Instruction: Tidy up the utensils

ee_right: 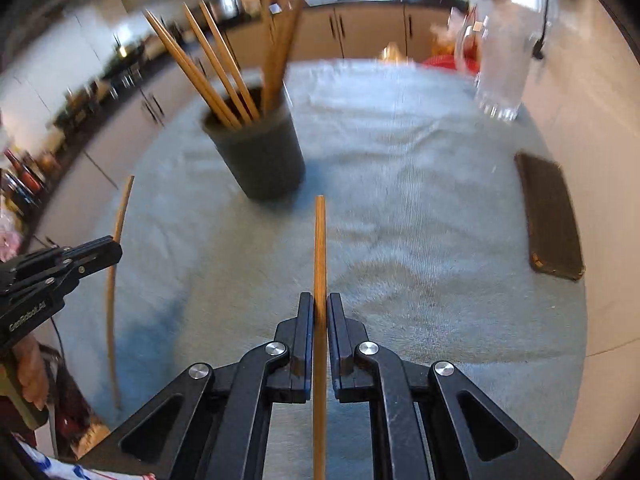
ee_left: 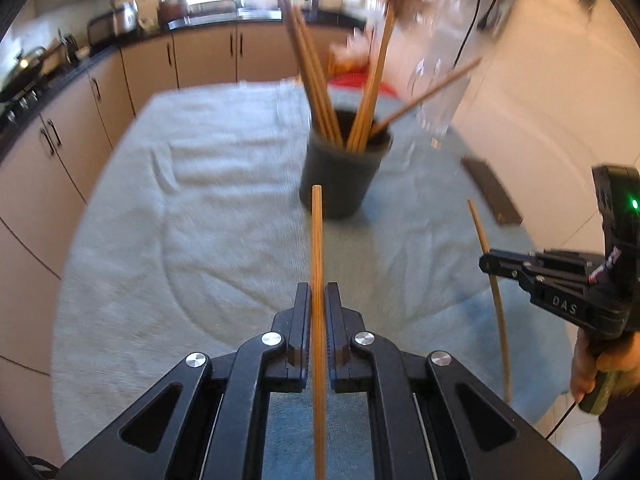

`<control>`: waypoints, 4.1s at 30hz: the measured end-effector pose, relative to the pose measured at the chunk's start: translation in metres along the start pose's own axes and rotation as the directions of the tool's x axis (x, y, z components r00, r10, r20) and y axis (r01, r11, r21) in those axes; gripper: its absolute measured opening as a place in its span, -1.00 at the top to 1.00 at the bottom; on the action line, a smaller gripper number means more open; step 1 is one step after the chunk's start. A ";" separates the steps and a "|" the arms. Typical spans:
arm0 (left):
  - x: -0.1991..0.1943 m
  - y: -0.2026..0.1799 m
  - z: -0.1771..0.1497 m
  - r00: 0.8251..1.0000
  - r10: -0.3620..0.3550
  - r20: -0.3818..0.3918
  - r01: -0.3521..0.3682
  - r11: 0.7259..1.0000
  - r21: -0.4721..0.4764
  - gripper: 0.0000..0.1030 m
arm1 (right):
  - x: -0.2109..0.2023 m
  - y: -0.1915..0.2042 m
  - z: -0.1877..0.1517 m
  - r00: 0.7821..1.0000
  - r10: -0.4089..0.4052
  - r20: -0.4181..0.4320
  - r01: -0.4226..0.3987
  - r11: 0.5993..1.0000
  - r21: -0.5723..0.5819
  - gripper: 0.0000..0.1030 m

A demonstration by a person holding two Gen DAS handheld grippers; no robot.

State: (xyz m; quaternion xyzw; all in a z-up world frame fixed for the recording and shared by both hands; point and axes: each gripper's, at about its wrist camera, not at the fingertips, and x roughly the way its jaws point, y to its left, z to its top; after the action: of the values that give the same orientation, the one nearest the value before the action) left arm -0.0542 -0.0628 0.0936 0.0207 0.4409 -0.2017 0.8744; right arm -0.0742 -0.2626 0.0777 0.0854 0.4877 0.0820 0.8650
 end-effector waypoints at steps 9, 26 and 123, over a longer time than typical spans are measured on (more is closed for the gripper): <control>-0.056 -0.020 -0.021 0.982 0.027 0.188 -0.034 0.999 0.035 0.88 | -0.054 0.012 -0.029 0.977 0.026 0.211 -0.030 0.999 0.012 0.86; -0.096 -0.029 -0.031 0.942 0.021 0.335 -0.045 0.997 0.063 0.88 | -0.087 0.033 -0.038 0.944 0.036 0.327 -0.032 0.999 -0.018 0.86; 0.023 -0.028 0.107 0.936 0.052 0.348 -0.051 0.999 -0.011 0.87 | 0.013 0.027 0.121 0.917 0.000 0.400 -0.033 0.997 0.076 0.86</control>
State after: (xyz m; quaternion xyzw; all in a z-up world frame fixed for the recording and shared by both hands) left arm 0.0295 -0.1193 0.1452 -0.0044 0.2787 -0.1789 0.9435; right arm 0.0347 -0.2417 0.1352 0.1395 0.3032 0.0503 0.9413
